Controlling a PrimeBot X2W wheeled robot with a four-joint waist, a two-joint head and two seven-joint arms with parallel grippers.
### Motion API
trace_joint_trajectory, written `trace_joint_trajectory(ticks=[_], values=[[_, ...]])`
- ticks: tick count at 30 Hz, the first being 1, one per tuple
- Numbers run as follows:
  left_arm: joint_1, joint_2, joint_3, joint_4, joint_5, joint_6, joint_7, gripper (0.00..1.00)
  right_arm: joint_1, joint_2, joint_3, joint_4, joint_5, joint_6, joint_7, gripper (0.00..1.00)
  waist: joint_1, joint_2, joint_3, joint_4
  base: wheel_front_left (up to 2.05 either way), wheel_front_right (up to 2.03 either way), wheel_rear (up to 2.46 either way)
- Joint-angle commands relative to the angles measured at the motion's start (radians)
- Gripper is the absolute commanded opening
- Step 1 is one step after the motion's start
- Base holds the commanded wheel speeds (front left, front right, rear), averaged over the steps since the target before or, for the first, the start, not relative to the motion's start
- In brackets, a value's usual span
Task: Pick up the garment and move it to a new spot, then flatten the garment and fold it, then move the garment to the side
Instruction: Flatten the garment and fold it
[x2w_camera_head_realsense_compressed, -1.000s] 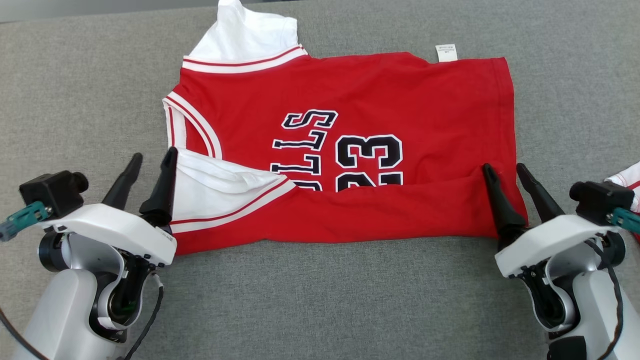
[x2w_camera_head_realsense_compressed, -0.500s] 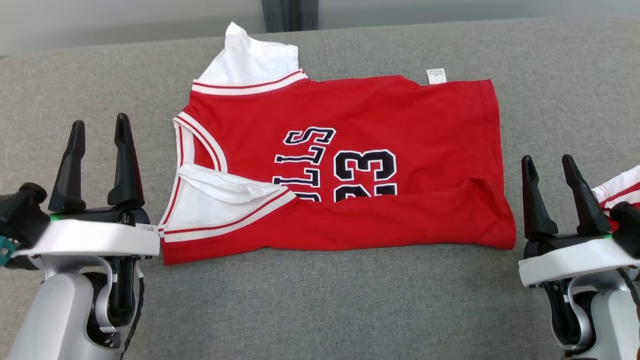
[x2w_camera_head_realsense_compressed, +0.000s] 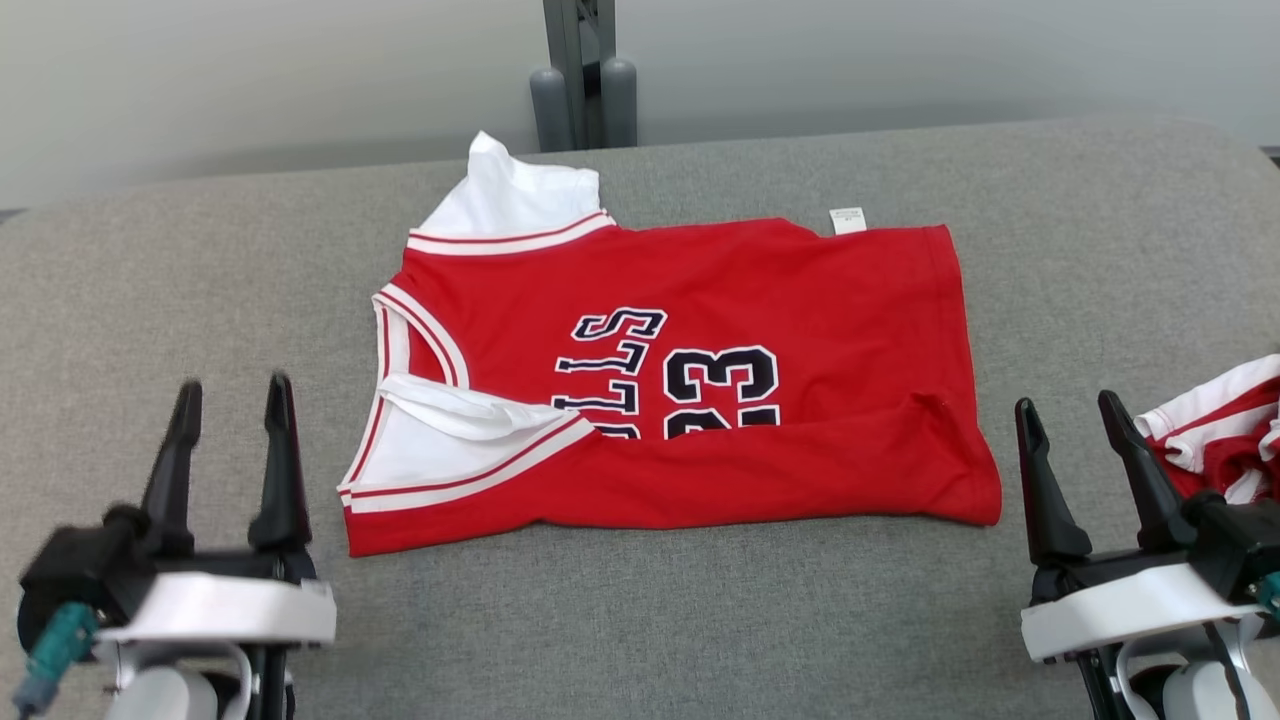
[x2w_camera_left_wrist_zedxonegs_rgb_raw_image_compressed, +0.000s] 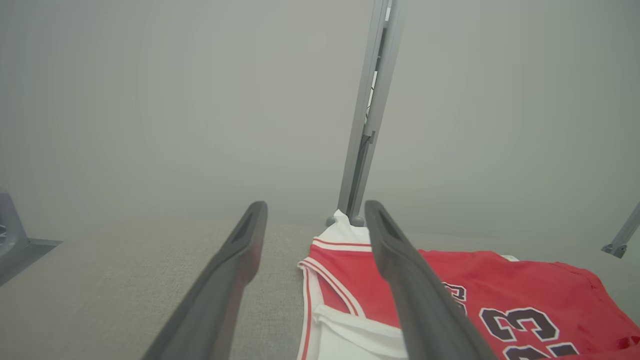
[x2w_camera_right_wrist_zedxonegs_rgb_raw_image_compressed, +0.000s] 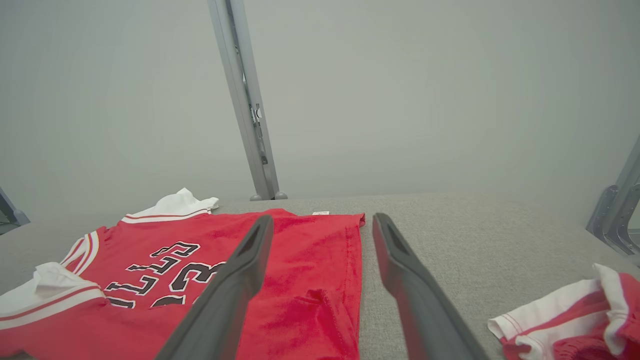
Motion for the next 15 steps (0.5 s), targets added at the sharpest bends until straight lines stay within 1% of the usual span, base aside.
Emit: trace_joint_trajectory(ticks=[1,6,15], values=[[0.026,0.001,0.003,0.009,0.029,-0.004,-0.003,1.0,0.015,-0.003,-0.001,0.0,-0.009,0.0,0.005,1.0,0.0,0.0,-0.019,0.0,0.0,0.0,0.0],[0.092,0.008,-0.018,0.034,0.073,-0.002,-0.003,1.0,0.06,-0.003,0.002,-0.003,-0.03,0.0,0.023,1.0,0.0,0.0,-0.053,0.004,0.0,0.0,0.0],[0.144,0.014,-0.042,0.008,0.068,0.008,0.048,1.0,0.124,-0.003,0.002,-0.043,-0.021,0.0,0.044,1.0,0.0,0.0,-0.085,0.005,0.0,0.0,0.0]])
